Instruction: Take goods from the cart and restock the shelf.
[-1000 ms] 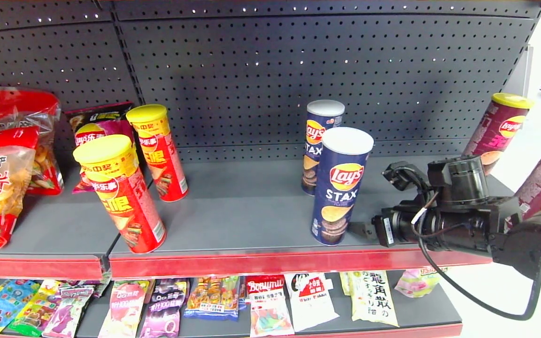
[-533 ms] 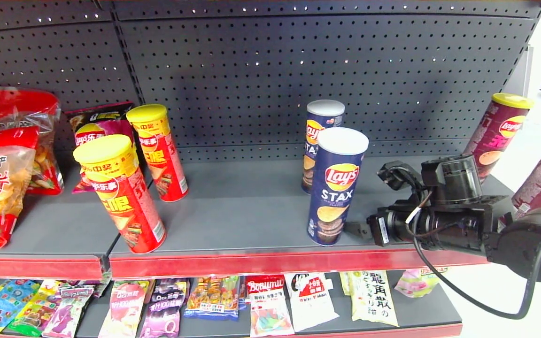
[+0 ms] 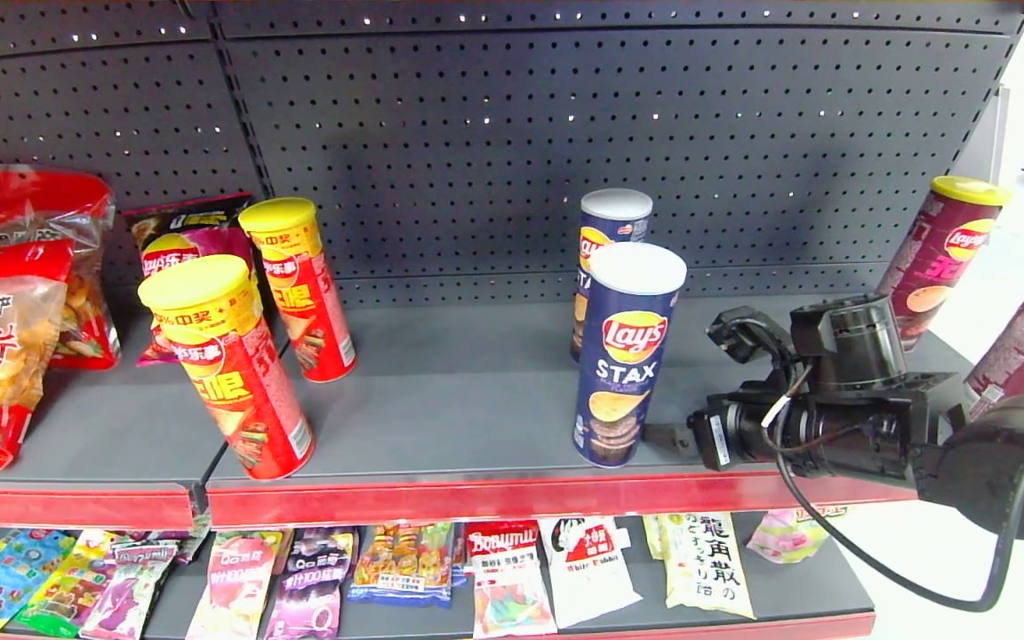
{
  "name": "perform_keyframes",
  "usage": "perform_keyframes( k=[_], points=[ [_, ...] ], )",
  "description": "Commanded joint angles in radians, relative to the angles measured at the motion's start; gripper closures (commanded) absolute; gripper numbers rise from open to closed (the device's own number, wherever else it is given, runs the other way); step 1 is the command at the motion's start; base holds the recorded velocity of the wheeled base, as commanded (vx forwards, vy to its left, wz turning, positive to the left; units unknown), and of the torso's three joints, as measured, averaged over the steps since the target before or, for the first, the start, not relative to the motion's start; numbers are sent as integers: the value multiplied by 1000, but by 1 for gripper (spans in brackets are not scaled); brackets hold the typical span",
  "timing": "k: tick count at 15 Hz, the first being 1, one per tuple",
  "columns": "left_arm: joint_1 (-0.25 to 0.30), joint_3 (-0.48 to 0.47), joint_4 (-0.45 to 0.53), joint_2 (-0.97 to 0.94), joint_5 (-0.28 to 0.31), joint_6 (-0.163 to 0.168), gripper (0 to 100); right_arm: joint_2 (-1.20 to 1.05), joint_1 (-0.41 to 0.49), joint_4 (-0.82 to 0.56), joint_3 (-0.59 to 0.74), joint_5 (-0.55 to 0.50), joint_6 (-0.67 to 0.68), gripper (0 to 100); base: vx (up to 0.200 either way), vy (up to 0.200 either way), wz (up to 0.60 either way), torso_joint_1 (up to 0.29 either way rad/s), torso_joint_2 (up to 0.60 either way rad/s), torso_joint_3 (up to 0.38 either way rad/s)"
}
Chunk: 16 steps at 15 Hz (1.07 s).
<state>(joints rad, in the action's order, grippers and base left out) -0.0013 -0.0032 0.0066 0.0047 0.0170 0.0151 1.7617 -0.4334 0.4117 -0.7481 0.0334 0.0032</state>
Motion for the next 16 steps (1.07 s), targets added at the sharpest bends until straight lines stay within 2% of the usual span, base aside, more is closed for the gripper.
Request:
perform_keyframes(
  k=[1, 8, 9, 11, 12, 13, 15, 16],
  points=[
    [0, 0, 1, 1, 0, 0, 0, -5, -5, 1, 1, 0, 0, 0, 0, 0, 0, 0, 0, 0],
    [1, 0, 0, 1, 0, 0, 0, -79, 1, 1, 44, -18, -2, 0, 0, 0, 0, 0, 0, 0],
    [0, 0, 0, 1, 0, 0, 0, -136, 1, 1, 76, -20, 0, 0, 0, 0, 0, 0, 0, 0],
    [1, 0, 0, 1, 0, -1, 0, -370, 7, 1, 237, -18, -2, 0, 0, 0, 0, 0, 0, 0],
    [1, 0, 0, 1, 0, -1, 0, -370, 7, 1, 237, -18, -2, 0, 0, 0, 0, 0, 0, 0],
    [0, 0, 0, 1, 0, -1, 0, -630, 30, -5, 397, -6, -20, 0, 0, 0, 0, 0, 0, 0],
    [0, 0, 0, 1, 0, 0, 0, -843, 143, -10, 544, 95, -84, 0, 0, 0, 0, 0, 0, 0],
    [0, 0, 0, 1, 0, 0, 0, -987, 255, -8, 624, 191, -141, 0, 0, 0, 0, 0, 0, 0]
  ],
)
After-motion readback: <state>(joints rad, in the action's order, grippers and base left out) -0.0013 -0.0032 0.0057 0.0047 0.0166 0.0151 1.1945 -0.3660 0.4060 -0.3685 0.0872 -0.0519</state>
